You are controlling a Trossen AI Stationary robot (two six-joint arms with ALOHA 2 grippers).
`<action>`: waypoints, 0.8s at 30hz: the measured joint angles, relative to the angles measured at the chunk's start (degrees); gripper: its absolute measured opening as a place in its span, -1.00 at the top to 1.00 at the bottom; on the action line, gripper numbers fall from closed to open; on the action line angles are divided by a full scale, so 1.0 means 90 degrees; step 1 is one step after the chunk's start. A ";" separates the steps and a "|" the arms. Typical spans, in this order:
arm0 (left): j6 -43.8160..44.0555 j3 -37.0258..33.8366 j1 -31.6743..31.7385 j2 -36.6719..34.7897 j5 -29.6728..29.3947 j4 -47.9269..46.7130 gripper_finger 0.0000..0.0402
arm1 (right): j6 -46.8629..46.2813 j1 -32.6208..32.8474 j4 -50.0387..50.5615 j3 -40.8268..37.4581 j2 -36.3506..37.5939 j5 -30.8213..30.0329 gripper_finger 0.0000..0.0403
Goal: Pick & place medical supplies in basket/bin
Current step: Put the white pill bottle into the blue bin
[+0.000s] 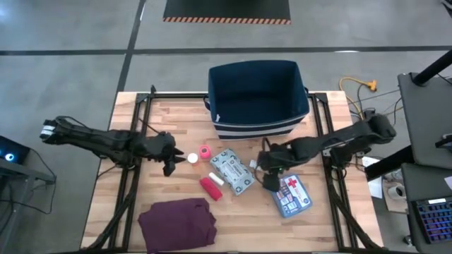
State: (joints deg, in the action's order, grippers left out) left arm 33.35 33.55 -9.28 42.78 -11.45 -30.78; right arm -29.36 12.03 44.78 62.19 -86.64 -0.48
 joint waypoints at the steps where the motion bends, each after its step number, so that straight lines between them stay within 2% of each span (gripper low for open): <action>1: 0.0064 -0.0088 -0.0045 -0.0062 -0.0047 -0.0002 0.39 | 0.0209 0.0000 0.0027 0.0091 -0.0153 -0.0068 -0.31; 5: 0.0264 -0.0440 -0.0149 -0.0192 -0.0125 0.0014 0.39 | 0.0797 -0.0016 0.0111 0.0406 -0.0751 -0.0641 -0.48; 10: 0.0380 -0.0715 -0.0179 -0.0167 -0.0128 0.0090 0.39 | 0.0768 -0.0117 0.0117 0.0442 -0.1283 -0.0801 -0.56; 18: 0.0373 -0.0749 -0.0184 -0.0176 -0.0126 0.0204 0.39 | -0.0001 -0.0482 -0.0443 -0.0193 -0.1227 -0.0903 -0.42; 24: 0.0363 -0.0744 -0.0184 -0.0176 -0.0128 0.0197 0.39 | -0.0047 -0.0573 -0.1047 -0.0473 -0.1265 -0.0821 -0.39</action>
State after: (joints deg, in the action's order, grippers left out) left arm 36.62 26.85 -10.94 41.19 -12.60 -29.02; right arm -29.78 6.87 35.35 57.93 -98.03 -7.87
